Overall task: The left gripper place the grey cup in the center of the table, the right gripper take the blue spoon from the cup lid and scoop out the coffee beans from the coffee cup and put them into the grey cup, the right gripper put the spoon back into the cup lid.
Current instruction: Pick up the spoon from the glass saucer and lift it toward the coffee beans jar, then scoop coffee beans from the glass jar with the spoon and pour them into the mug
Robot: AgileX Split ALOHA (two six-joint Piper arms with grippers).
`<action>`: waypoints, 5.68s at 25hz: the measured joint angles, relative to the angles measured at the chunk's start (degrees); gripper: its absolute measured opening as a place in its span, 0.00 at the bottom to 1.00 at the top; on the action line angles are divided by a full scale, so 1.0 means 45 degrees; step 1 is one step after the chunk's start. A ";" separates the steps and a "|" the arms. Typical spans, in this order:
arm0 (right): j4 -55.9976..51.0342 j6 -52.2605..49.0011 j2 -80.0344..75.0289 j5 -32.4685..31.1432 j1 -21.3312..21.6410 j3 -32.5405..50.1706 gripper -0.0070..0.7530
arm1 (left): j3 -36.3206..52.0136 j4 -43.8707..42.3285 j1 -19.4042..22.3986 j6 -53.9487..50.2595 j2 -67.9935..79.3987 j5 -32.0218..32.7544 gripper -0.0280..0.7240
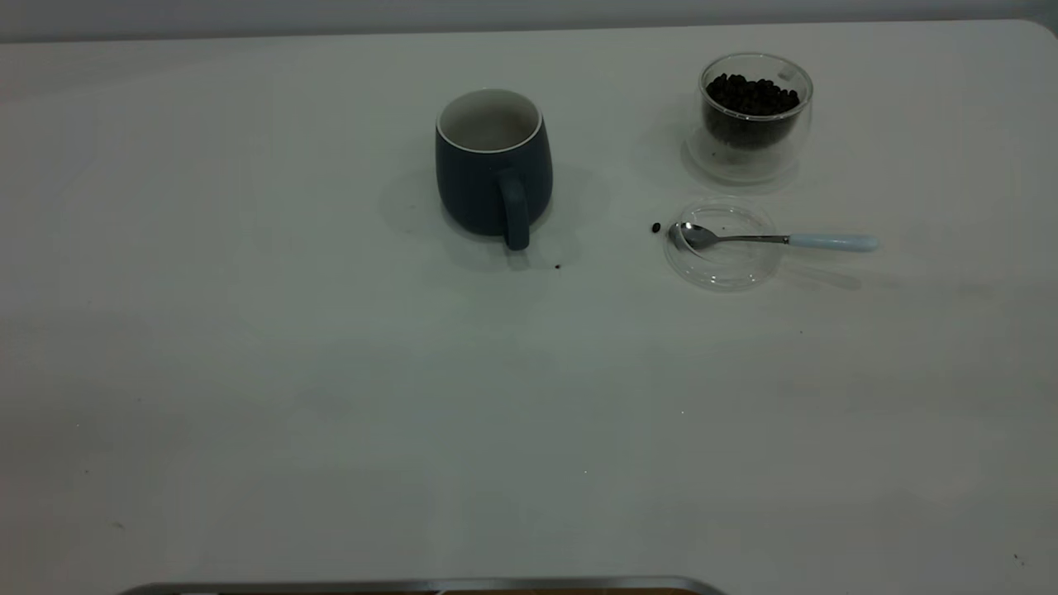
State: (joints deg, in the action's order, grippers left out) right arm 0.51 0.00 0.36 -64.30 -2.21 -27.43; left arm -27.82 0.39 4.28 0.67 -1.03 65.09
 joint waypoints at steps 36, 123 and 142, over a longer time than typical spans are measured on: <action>-0.0298 -0.1688 -0.5524 0.2862 0.0000 -0.1798 0.98 | 0.0000 0.0000 0.0000 0.0000 0.0000 0.0000 0.79; -2.2926 1.9240 -3.1550 0.1852 0.2795 -0.6366 0.35 | 0.0000 -0.0011 0.0000 -0.0013 0.0000 0.0000 0.79; -1.9793 1.8824 -2.8872 0.1568 0.3914 -0.6366 0.15 | 0.0000 -0.0011 0.0000 -0.0026 0.0000 0.0000 0.79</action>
State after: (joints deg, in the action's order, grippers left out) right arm -88.56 84.71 -129.57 -57.24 15.40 -56.08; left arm -27.82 0.34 4.28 0.56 -1.03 65.09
